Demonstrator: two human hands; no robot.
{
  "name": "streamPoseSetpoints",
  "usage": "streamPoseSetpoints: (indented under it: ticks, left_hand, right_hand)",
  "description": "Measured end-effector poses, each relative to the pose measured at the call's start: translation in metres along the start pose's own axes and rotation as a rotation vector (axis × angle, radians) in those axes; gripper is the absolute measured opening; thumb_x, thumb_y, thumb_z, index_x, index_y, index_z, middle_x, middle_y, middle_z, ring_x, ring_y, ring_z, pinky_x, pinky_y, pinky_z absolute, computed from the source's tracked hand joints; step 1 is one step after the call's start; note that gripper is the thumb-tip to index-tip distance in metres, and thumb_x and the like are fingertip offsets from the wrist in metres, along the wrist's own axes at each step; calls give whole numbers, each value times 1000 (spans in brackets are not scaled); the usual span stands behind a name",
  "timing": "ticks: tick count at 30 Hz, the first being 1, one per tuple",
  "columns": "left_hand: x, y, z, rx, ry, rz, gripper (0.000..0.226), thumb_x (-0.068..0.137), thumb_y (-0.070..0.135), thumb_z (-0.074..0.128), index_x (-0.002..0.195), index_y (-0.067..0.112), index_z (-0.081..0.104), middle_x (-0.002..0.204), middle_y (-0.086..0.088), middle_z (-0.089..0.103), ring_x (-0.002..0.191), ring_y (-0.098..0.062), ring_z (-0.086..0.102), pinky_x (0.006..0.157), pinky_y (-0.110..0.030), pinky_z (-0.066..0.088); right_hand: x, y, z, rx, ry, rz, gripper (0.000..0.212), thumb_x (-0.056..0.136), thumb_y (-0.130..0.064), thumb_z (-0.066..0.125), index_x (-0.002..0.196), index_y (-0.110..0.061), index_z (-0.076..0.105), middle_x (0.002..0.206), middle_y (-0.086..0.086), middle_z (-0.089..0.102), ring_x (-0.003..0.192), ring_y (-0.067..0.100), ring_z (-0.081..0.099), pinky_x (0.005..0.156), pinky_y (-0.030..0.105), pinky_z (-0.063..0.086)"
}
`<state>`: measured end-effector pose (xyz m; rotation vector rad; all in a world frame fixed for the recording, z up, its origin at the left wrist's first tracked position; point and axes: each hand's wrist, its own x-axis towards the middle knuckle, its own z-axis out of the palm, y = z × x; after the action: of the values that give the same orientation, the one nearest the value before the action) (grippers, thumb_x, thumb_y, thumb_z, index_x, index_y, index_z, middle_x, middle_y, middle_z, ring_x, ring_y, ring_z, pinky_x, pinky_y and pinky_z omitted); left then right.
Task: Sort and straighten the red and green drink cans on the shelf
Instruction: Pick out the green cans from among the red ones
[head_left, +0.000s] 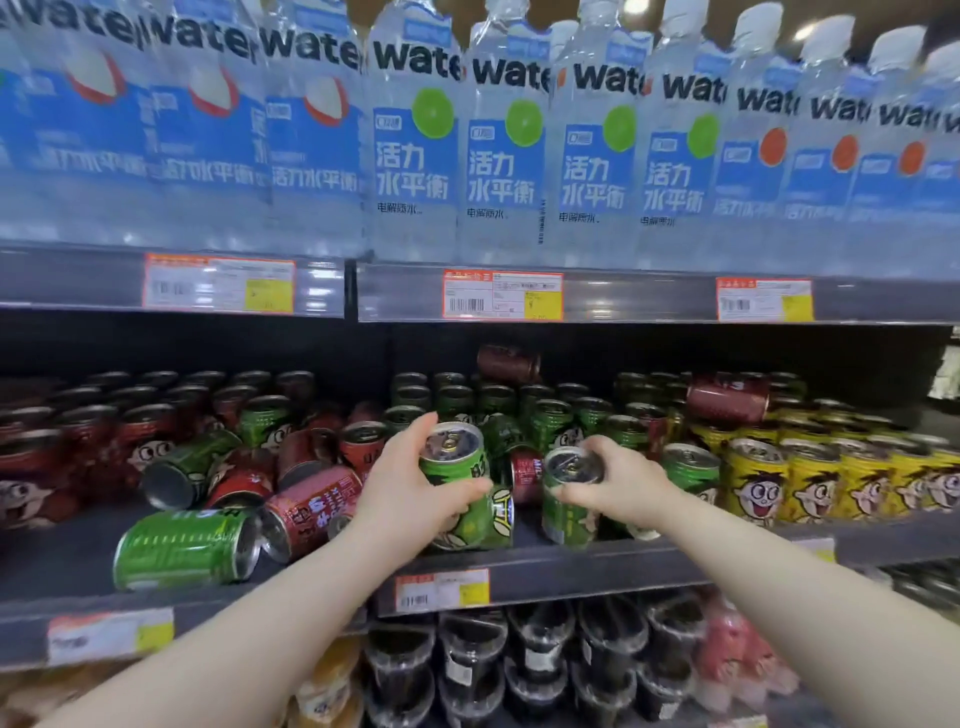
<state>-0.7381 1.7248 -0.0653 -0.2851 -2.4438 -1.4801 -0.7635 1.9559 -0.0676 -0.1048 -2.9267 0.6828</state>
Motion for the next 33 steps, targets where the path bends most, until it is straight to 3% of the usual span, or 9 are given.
streamPoseSetpoints:
  ticks: [3, 6, 10, 14, 16, 18, 22, 26, 33]
  left_hand:
    - [3, 0, 3, 32, 31, -6, 88, 67, 32, 80, 142, 23, 34, 140, 2, 46, 123, -13, 46, 92, -18, 33]
    - [6, 0, 3, 41, 32, -11, 88, 66, 32, 80, 142, 23, 35, 137, 3, 47, 115, -11, 51, 86, -12, 40]
    - [11, 1, 0, 45, 52, -1, 87, 68, 29, 80, 141, 20, 35, 139, 0, 46, 114, -9, 48, 88, -16, 34]
    - [14, -2, -12, 47, 99, 26, 85, 69, 28, 80, 141, 19, 36, 137, -2, 48, 114, -9, 47, 91, -20, 35]
    - [14, -5, -21, 67, 110, 36, 83, 70, 26, 79, 140, 18, 36, 134, 0, 48, 103, 1, 51, 85, -15, 38]
    - [17, -9, -30, 59, 117, 36, 83, 71, 24, 79, 141, 18, 35, 130, 2, 48, 76, 17, 55, 66, -2, 39]
    - [23, -17, -43, 53, 147, 32, 85, 70, 27, 79, 142, 22, 35, 135, 0, 48, 82, 7, 53, 69, -8, 39]
    - [22, -22, -44, 37, 137, 28, 83, 71, 23, 79, 141, 19, 35, 134, -3, 49, 60, 13, 52, 52, 1, 39]
    - [23, -20, -42, 54, 79, 89, 77, 70, 23, 79, 137, 22, 40, 119, 7, 50, 89, -1, 56, 67, -7, 39]
  right_hand:
    - [5, 9, -1, 12, -62, -3, 51, 78, -57, 61, 118, -29, 45, 92, -6, 65, 87, 11, 55, 91, 32, 41]
    - [14, 12, -5, -31, -93, -60, 67, 76, -55, 64, 130, -21, 46, 125, 3, 54, 114, 22, 53, 100, 38, 41]
    - [15, -7, -4, -197, 58, -336, 80, 76, -58, 63, 141, -19, 38, 140, 6, 44, 129, 26, 42, 107, 38, 35]
    - [13, -42, 10, -383, -89, -587, 84, 71, -66, 62, 139, -21, 41, 136, 5, 51, 128, 25, 44, 107, 38, 33]
    - [13, -54, 26, -518, -154, -594, 94, 68, -67, 64, 144, -21, 33, 141, 5, 46, 132, 27, 39, 112, 43, 24]
    - [14, -60, 41, -564, -173, -575, 99, 66, -67, 66, 146, -22, 27, 144, 5, 44, 135, 28, 34, 114, 47, 18]
    - [17, -71, 53, -554, -143, -546, 106, 64, -70, 66, 147, -22, 21, 144, 6, 44, 130, 29, 36, 108, 42, 29]
    - [20, -86, 64, -575, -132, -556, 103, 67, -64, 69, 147, -18, 23, 146, 6, 42, 130, 28, 38, 104, 40, 31]
    - [32, -78, 42, -298, -168, -393, 97, 71, -49, 68, 149, -25, 17, 144, 9, 42, 128, 26, 45, 102, 34, 42]
